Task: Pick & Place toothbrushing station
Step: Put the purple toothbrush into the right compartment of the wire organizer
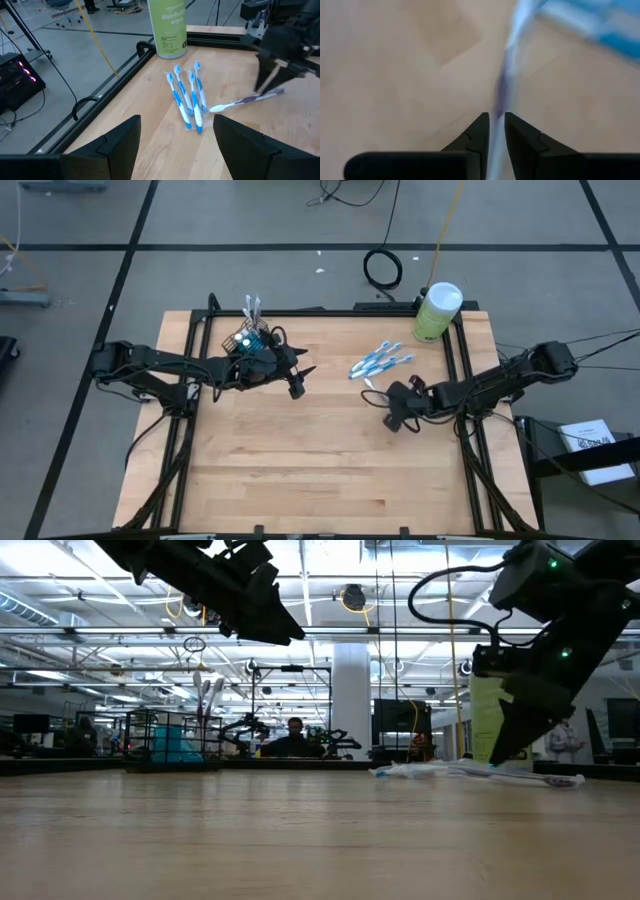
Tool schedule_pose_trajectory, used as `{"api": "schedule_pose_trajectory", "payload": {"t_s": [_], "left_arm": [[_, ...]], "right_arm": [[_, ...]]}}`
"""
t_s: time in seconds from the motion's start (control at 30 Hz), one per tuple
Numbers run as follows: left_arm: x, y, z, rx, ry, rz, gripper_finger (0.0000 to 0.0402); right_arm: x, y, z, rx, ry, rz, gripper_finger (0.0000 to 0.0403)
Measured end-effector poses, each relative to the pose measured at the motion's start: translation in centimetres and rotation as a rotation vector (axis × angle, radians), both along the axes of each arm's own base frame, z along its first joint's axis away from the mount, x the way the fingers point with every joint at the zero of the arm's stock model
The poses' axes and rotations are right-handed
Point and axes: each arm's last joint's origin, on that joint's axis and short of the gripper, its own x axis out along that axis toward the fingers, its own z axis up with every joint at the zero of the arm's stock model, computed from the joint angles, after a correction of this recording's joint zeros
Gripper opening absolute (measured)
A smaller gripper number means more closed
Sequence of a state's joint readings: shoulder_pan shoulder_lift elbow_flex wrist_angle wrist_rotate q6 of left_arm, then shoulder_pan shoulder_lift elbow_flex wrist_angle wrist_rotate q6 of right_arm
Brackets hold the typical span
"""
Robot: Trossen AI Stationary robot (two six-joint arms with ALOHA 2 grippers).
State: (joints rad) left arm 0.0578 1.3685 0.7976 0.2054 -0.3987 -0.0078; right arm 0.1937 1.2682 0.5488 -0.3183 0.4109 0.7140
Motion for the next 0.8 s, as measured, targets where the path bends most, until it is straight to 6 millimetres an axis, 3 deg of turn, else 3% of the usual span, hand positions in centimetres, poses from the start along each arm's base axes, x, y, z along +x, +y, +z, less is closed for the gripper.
{"api": "schedule_pose_trajectory", "payload": {"t_s": [0.1,0.23,0.5,0.63,0.8], "left_arm": [[0.0,0.0,0.0,0.000,0.000,0.000,0.0255],[0.0,0.0,0.0,0.000,0.001,0.000,0.0255],[0.0,0.0,0.0,0.001,0.002,-0.001,0.0255],[0.0,0.0,0.0,0.005,0.004,-0.002,0.0255],[0.0,0.0,0.0,0.004,0.003,-0.002,0.0255]], "right_arm": [[0.0,-0.1,0.1,-0.104,-0.025,-0.047,0.0050],[0.0,-0.1,0.1,-0.103,-0.022,-0.040,0.0061],[0.0,0.1,-0.1,-0.035,-0.005,0.006,0.0172],[-0.8,0.0,-1.6,-0.031,-0.030,0.009,0.0206],[-1.5,-0.2,-3.6,-0.010,-0.130,0.011,0.0199]]}}
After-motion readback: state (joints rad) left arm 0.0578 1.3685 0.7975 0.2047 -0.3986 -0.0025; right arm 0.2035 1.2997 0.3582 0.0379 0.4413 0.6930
